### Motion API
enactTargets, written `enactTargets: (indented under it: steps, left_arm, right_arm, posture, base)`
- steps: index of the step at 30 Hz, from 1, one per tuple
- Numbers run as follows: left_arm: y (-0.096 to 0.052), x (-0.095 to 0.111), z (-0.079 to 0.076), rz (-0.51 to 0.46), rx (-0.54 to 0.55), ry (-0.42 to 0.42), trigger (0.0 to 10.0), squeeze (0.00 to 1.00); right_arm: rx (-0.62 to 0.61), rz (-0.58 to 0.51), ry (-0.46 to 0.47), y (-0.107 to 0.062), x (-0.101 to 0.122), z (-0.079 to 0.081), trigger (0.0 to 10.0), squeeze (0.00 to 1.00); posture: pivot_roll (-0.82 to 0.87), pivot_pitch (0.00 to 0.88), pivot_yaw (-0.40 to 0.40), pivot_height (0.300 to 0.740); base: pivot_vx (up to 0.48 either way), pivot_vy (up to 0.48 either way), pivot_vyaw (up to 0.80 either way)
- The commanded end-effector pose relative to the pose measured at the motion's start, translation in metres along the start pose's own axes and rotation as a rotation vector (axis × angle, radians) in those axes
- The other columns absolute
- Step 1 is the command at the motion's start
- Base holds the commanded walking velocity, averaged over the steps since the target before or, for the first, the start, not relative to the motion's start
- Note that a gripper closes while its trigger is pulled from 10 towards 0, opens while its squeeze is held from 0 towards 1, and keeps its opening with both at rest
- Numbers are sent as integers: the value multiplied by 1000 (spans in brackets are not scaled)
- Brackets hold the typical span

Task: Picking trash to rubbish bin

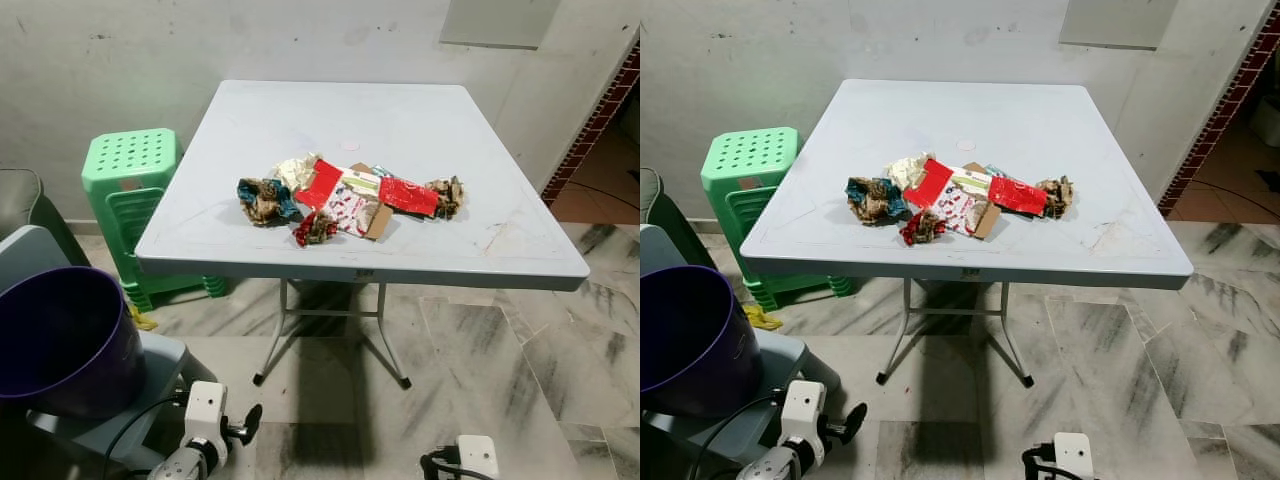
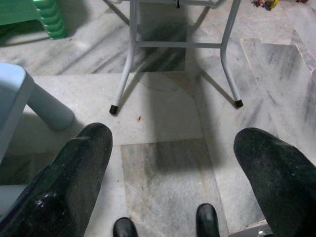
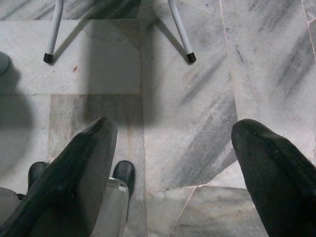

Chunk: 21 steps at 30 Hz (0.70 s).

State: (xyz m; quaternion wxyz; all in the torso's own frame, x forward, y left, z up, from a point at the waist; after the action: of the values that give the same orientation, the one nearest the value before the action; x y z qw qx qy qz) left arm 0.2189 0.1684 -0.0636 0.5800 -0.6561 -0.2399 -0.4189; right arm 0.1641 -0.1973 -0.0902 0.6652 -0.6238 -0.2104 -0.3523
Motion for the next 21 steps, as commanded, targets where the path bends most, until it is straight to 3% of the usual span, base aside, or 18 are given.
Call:
enactTargets:
  steps: [1, 21]
  left_arm:
    - [-13, -47, -8, 338, 31, 84, 10000, 0]
    - [-14, -47, -8, 339, 31, 77, 10000, 0]
  right_arm:
    - [28, 276, -149, 6, -15, 9, 10000, 0]
    - [33, 268, -157, 6, -14, 9, 10000, 0]
  posture:
    - [1, 0, -63, 740]
    - [1, 0, -63, 740]
  base:
    - [0, 0, 0]
    - [0, 0, 0]
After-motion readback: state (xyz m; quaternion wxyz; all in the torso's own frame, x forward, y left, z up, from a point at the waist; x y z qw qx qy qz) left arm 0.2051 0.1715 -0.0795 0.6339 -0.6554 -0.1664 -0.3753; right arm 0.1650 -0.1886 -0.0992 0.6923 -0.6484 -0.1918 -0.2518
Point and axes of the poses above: a point about 5 cm out from each wrist's last joint towards the gripper, its own y axis pointing out of the wrist towards the gripper, its own x axis along the axis of the wrist's last joint, z = x × y, the point moved 1 cm from there along y, pointing out of the wrist towards the gripper, and after that the axes turned 11 degrees about y, right-handed, at the moved point
